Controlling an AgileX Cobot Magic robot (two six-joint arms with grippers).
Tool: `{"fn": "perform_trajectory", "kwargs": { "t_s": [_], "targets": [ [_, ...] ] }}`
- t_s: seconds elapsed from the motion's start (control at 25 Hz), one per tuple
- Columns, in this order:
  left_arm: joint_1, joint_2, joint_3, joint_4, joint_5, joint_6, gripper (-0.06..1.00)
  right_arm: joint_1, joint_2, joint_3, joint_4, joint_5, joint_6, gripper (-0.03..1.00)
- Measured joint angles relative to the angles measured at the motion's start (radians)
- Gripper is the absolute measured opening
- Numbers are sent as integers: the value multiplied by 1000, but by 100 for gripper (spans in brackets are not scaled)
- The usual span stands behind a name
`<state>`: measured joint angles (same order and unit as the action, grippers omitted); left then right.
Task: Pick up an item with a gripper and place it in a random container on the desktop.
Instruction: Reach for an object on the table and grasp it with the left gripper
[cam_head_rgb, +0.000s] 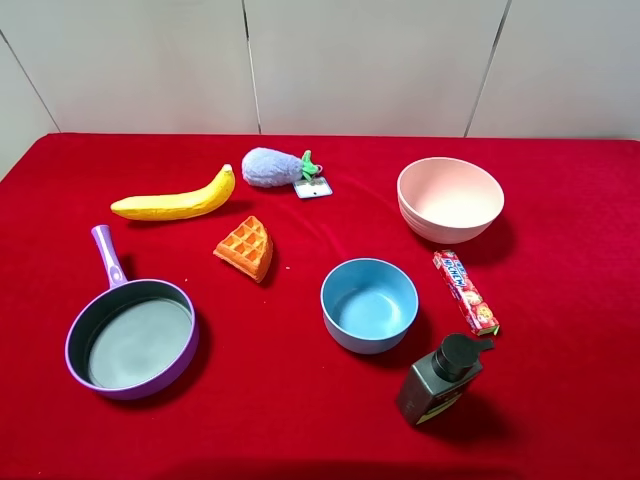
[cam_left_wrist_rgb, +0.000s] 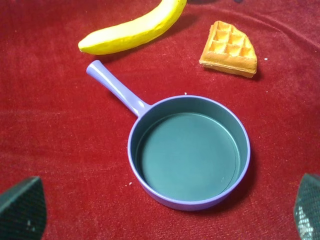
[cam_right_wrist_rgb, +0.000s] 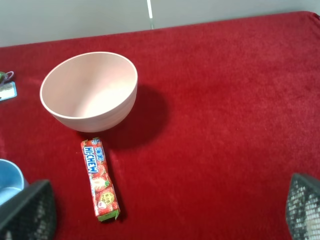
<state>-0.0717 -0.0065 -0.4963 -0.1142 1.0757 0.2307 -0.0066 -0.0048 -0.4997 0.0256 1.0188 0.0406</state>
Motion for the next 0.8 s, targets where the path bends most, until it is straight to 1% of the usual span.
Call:
{"fn": "perform_trajectory", "kwargs": {
  "t_s": [0.8],
  "targets": [
    [0,0,0,0,-1,-3,99,0,0,0,0,0,0,69]
  ]
}}
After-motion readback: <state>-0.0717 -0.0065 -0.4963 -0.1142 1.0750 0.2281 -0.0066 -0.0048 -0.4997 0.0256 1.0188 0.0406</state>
